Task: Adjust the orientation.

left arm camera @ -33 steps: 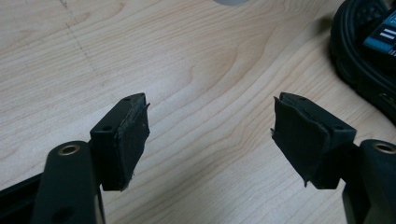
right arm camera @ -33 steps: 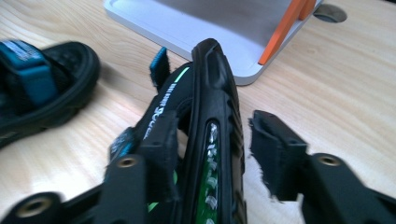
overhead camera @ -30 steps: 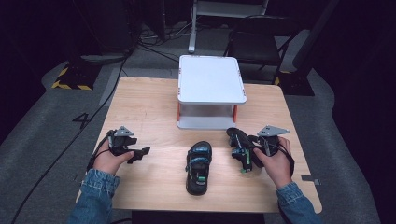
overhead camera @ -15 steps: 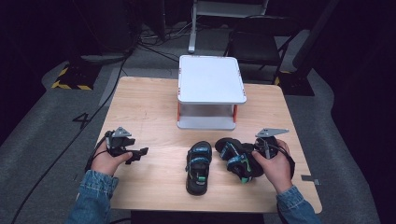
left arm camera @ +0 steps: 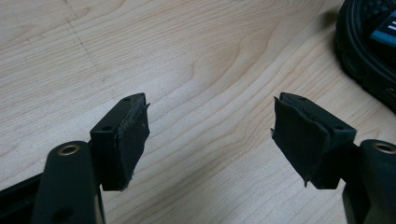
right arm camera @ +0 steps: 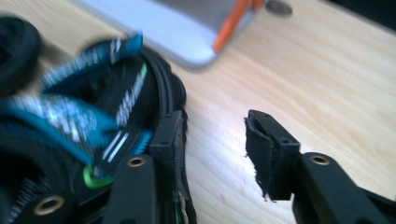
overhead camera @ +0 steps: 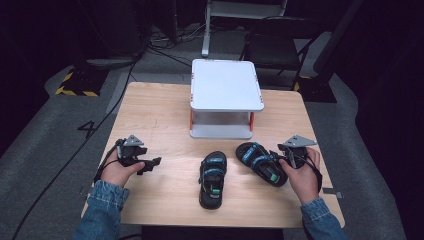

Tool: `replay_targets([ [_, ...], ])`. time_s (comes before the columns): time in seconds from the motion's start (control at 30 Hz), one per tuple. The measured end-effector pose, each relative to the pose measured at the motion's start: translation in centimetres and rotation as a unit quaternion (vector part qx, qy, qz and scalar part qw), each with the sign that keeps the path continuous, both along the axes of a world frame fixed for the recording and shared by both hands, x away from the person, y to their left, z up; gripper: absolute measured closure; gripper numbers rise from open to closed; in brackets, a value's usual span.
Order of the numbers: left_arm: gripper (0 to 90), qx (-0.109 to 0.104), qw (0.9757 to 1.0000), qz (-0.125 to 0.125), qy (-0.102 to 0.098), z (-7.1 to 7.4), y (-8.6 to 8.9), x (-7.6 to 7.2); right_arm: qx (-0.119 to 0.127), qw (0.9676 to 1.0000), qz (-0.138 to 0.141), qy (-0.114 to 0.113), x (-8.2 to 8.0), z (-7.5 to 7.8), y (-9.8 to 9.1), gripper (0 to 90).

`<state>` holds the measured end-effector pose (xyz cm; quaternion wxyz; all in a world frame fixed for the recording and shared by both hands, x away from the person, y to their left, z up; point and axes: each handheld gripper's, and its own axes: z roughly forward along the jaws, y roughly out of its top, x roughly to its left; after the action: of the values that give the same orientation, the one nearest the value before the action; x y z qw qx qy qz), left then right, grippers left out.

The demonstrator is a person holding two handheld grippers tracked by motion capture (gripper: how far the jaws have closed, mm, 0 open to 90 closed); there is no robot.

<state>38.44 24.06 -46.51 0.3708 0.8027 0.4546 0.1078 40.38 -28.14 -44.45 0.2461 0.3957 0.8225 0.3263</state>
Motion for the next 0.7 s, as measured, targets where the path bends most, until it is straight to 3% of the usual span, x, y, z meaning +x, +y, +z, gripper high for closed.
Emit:
replay_targets([
  [0.17,27.1,-0.002,1.0,-0.001,0.0,0.0,0.0,0.0,-0.01,0.9995,-0.023,0.022,0.8,-1.8,-0.8,57.6],
  [0.3,27.1,0.0,1.0,0.0,-0.001,0.1,0.1,0.0,-0.015,0.9992,-0.035,0.011,1.0,-1.6,-1.5,51.6],
  [0.43,27.1,0.0,1.0,-0.001,-0.001,0.1,0.1,0.0,-0.008,0.9983,-0.057,-0.007,0.8,-0.4,-2.8,46.8],
  [0.5,27.1,-0.001,1.0,0.0,-0.001,0.1,0.1,0.0,0.023,0.9982,-0.055,-0.01,0.6,0.4,-3.4,46.3],
  [0.57,27.1,-0.004,1.0,0.0,-0.002,0.1,0.1,0.0,0.033,0.9985,-0.043,-0.009,0.2,1.5,-3.7,45.4],
  [0.6,27.1,-0.005,1.0,0.001,-0.002,0.1,0.1,0.0,0.036,0.9988,-0.033,0.0,0.0,2.0,-3.8,43.7],
  [0.63,27.1,-0.005,1.0,0.001,-0.003,0.1,0.2,0.1,0.049,0.9984,-0.011,0.028,-0.5,3.1,-3.9,43.6],
  [0.7,27.1,-0.007,1.0,0.0,-0.002,0.1,0.1,0.2,0.054,0.998,0.0,0.032,-0.9,3.7,-3.8,44.2],
])
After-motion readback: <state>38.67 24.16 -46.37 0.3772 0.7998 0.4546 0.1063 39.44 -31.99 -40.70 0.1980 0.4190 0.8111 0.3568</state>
